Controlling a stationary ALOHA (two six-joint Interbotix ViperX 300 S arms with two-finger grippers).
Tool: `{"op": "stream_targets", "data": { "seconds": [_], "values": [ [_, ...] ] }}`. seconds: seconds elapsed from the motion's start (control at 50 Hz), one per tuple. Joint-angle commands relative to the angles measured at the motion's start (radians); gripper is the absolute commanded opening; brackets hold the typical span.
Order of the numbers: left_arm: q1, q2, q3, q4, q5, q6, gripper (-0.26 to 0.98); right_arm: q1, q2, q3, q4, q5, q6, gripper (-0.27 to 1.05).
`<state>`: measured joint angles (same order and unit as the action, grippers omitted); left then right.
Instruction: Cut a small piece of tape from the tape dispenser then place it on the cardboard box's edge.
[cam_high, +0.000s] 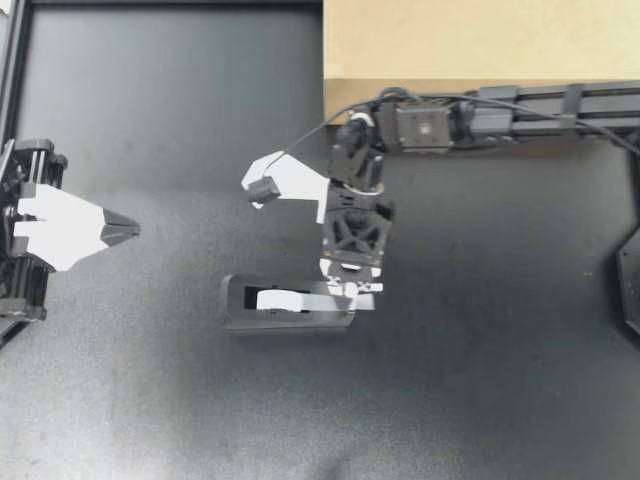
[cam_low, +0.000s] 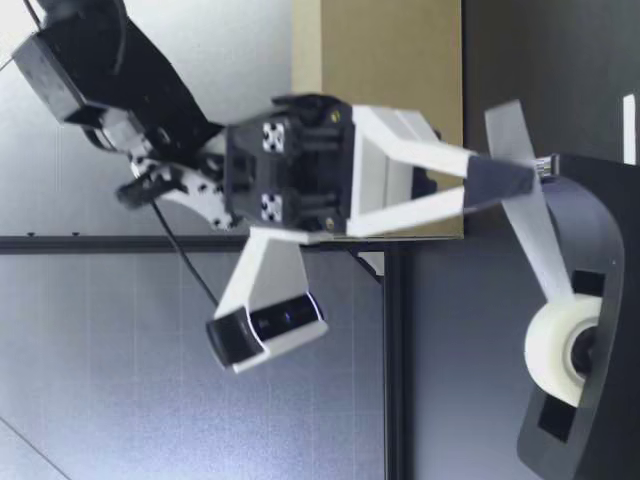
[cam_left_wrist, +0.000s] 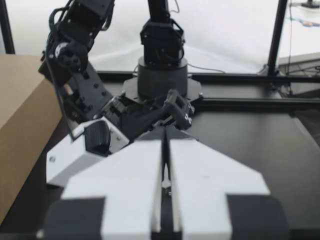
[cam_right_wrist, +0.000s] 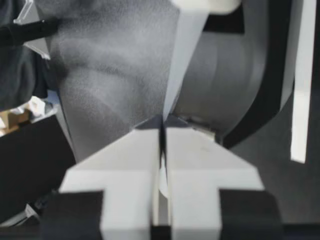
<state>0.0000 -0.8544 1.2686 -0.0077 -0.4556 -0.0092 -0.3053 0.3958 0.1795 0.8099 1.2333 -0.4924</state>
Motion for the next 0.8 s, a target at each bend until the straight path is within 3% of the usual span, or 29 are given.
{"op": "stream_targets", "data": {
  "seconds": [0.0,0.36,0.78],
  "values": [
    [-0.003,0.003,-0.011,0.000,-0.005,0.002,-0.13,-0.017,-0.074,0.023,0.003,-0.015,0.000,-0.09],
    [-0.003,0.003,-0.014,0.000,-0.005,0.002,-0.13,-0.031,-0.118,0.114,0.003,-0.046,-0.006,-0.09],
    [-0.003,0.028,-0.005,-0.002,-0.003,-0.002,-0.13,-0.031,-0.058,0.150,0.003,-0.153,-0.009,-0.09]
  ]
}}
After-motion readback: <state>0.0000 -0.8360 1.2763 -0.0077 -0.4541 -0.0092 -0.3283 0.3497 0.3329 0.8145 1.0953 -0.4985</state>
